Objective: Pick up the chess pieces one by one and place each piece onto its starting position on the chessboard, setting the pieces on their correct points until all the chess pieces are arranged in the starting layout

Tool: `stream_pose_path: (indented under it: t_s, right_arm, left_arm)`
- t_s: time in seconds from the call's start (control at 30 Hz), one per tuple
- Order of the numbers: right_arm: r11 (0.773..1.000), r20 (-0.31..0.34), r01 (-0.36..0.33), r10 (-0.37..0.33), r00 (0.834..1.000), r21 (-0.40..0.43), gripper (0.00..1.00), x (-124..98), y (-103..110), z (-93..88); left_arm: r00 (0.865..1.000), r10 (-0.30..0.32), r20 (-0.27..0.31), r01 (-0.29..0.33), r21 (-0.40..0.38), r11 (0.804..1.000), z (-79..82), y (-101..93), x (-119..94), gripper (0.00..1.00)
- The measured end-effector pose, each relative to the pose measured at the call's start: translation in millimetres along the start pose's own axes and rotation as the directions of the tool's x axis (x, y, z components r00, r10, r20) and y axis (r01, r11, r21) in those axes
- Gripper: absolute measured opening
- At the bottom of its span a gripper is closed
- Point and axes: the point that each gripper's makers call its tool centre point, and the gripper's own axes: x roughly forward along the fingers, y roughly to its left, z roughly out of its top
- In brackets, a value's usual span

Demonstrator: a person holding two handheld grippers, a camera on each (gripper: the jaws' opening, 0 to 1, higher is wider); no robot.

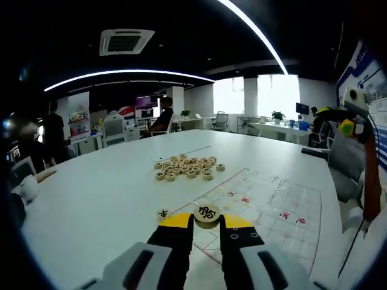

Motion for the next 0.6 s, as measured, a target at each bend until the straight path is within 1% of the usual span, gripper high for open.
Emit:
stream_pose_path:
  t_s: [0.03, 0.1, 0.2, 0.3, 0.5, 0.6]
  right_arm:
    - [1.000, 0.000, 0.000, 0.000, 1.000, 0.000, 0.42, 0.0, -0.1, 0.1]
    - [1.000, -0.001, -0.001, 0.001, 1.000, -0.001, 0.42, 1.1, 0.0, 0.0]
    - [1.000, -0.005, -0.004, 0.004, 1.000, -0.002, 0.42, 2.1, 0.9, -0.4]
    - [1.000, -0.005, -0.005, 0.005, 1.000, -0.003, 0.42, 2.2, 1.6, -0.4]
    - [1.000, -0.009, -0.004, 0.004, 1.000, -0.001, 0.42, 3.0, -0.1, -2.2]
    - [1.000, -0.007, -0.004, 0.004, 1.000, -0.003, 0.42, 2.2, -0.3, -1.5]
  left_arm:
    - [1.000, -0.007, -0.010, 0.007, 0.002, 1.000, -4.6, -1.4, 0.5, 0.20]
    - [0.998, -0.016, -0.054, 0.017, 0.027, 0.999, -17.7, -1.7, 3.9, 0.20]
    - [0.997, -0.010, -0.076, 0.011, 0.013, 1.000, -26.5, 4.8, 12.9, 0.20]
    - [0.996, 0.008, -0.092, -0.009, -0.014, 1.000, -31.5, 13.0, 21.6, 0.20]
    - [0.994, 0.044, -0.104, -0.046, -0.019, 0.999, -34.9, 23.1, 31.9, 0.20]
    - [0.993, 0.043, -0.114, -0.047, -0.034, 0.998, -39.7, 22.9, 34.8, 0.20]
